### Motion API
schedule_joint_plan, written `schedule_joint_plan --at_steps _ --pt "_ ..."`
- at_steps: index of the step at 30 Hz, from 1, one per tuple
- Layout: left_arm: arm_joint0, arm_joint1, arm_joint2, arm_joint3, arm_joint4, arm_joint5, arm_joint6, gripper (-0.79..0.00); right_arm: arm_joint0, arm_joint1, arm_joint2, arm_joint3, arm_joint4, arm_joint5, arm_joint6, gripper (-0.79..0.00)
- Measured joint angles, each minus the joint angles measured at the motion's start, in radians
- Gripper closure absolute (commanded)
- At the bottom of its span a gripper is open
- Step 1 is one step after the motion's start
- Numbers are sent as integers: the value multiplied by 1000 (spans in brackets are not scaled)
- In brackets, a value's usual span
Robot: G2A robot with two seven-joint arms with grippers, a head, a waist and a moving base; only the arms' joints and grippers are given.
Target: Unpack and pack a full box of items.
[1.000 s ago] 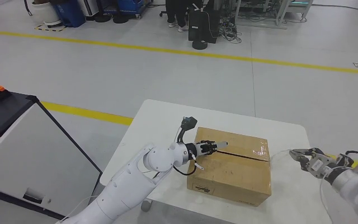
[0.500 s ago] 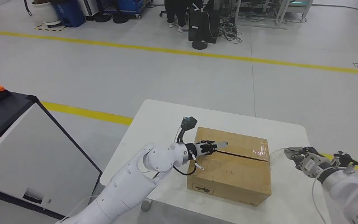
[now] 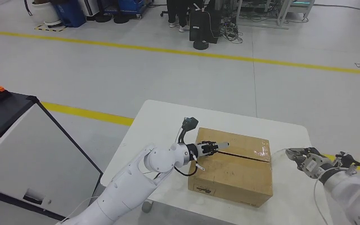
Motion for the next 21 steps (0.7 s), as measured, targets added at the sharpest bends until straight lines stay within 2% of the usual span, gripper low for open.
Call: schedule_joint_plan --at_steps 7,16,21 --pt "0 0 0 0 0 0 0 -785 4 -2 -4 -8 -17 -2 -9 0" --pt "0 0 0 0 0 0 0 -785 62 -12 -82 -134 -179 37 -157 0" --pt "0 0 0 0 0 0 0 -785 129 -15 -173 -202 -290 69 -249 0"
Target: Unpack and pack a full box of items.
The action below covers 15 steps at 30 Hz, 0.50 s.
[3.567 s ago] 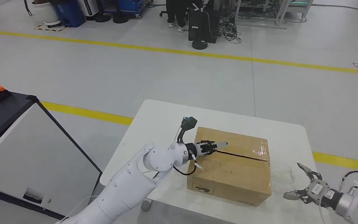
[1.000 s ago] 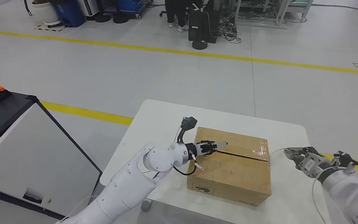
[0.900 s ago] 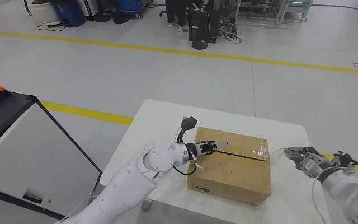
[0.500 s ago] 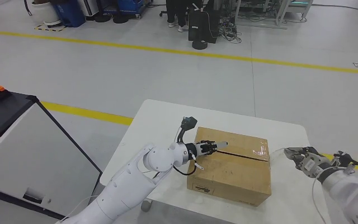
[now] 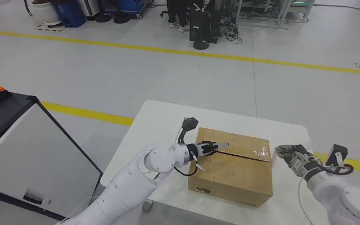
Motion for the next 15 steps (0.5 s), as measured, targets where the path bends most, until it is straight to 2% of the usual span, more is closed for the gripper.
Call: schedule_joint_plan --at_steps 7,15 --pt "0 0 0 0 0 0 0 -785 149 -9 -188 -2 -146 69 -95 0" --pt "0 0 0 0 0 0 0 -785 376 -51 -466 55 -266 150 -141 0"
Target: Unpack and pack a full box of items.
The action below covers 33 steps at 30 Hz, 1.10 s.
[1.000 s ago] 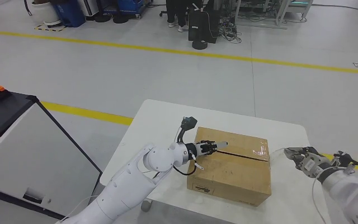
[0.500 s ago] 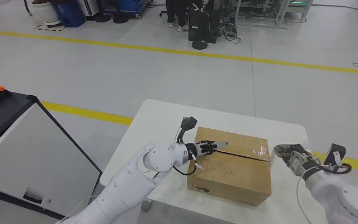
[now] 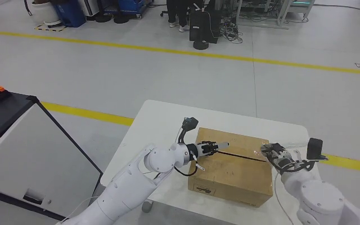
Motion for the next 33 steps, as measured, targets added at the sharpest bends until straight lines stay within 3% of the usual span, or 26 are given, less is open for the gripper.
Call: schedule_joint_plan --at_steps 14,25,26,27,28,29,33 --pt "0 0 0 0 0 0 0 -785 275 -116 -347 114 -127 72 -55 0" --pt "0 0 0 0 0 0 0 -785 313 -171 -422 149 -215 119 -91 0" --pt "0 0 0 0 0 0 0 -785 307 -173 -421 151 -224 124 -91 -92" --pt "0 0 0 0 0 0 0 -785 303 -175 -418 151 -229 127 -90 -252" --pt "0 0 0 0 0 0 0 -785 297 -176 -416 152 -233 131 -87 -545" --pt "0 0 0 0 0 0 0 -785 290 -178 -411 151 -240 136 -82 -785" --pt "0 0 0 0 0 0 0 -785 263 -180 -389 136 -254 143 -57 -785"
